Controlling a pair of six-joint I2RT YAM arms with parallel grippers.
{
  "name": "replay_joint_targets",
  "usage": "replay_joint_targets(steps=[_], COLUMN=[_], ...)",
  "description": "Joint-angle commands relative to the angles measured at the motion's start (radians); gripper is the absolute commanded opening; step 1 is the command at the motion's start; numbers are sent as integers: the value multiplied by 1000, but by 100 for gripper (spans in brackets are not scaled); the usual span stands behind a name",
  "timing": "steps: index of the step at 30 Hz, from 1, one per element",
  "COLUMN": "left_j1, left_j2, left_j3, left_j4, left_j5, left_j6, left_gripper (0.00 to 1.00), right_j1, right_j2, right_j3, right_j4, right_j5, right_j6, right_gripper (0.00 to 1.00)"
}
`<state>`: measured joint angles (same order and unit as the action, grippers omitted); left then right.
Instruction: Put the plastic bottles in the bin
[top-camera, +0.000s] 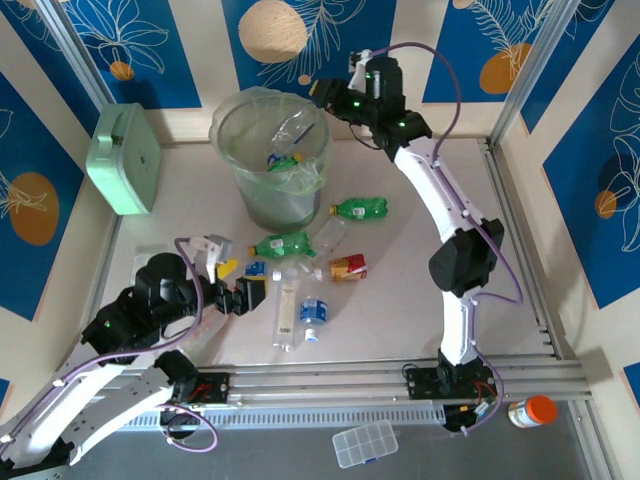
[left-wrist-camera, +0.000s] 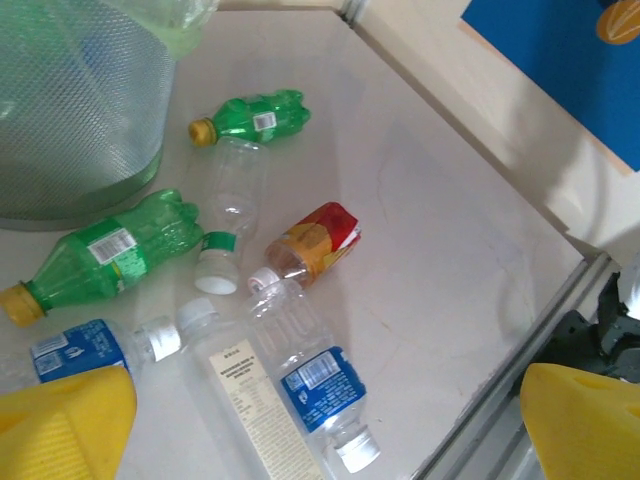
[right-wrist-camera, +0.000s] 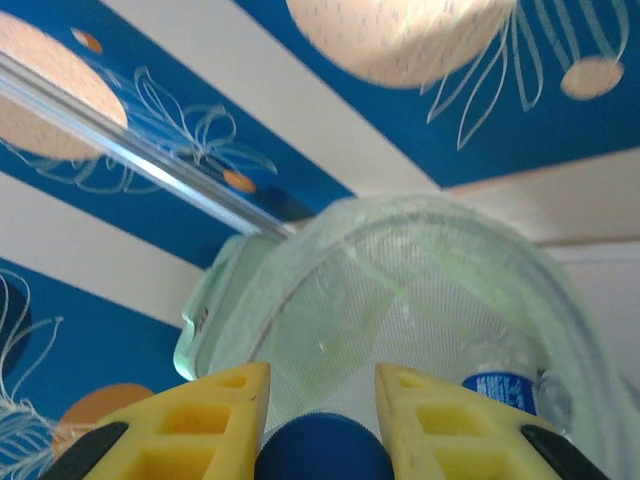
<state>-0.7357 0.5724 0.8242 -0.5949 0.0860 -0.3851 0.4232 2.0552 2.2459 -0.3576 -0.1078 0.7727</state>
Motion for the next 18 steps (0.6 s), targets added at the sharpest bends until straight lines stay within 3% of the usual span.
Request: replay_joint_targets(steps=[1,7,11,18], left_j1=[-5,-5,-4,-5], left_j2=[-12,1,1,10], left_j3=[38,43,27,-3], left_j4=[-10,-26,-26,-20], left_j5=[-50,-75,-74,-76], left_j6=[34,46,37,15], left_gripper=[98,97,97,97], right_j1=[27,65,90,94], right_j2=[71,147,141,97], right_j3=[106,215,218,218], right_j4=[-158,-284,-328,-359], right_j5=[-66,-83,-44,-38], right_j6=[-49,-125,-165,-182], right_gripper=[4,16,33,50])
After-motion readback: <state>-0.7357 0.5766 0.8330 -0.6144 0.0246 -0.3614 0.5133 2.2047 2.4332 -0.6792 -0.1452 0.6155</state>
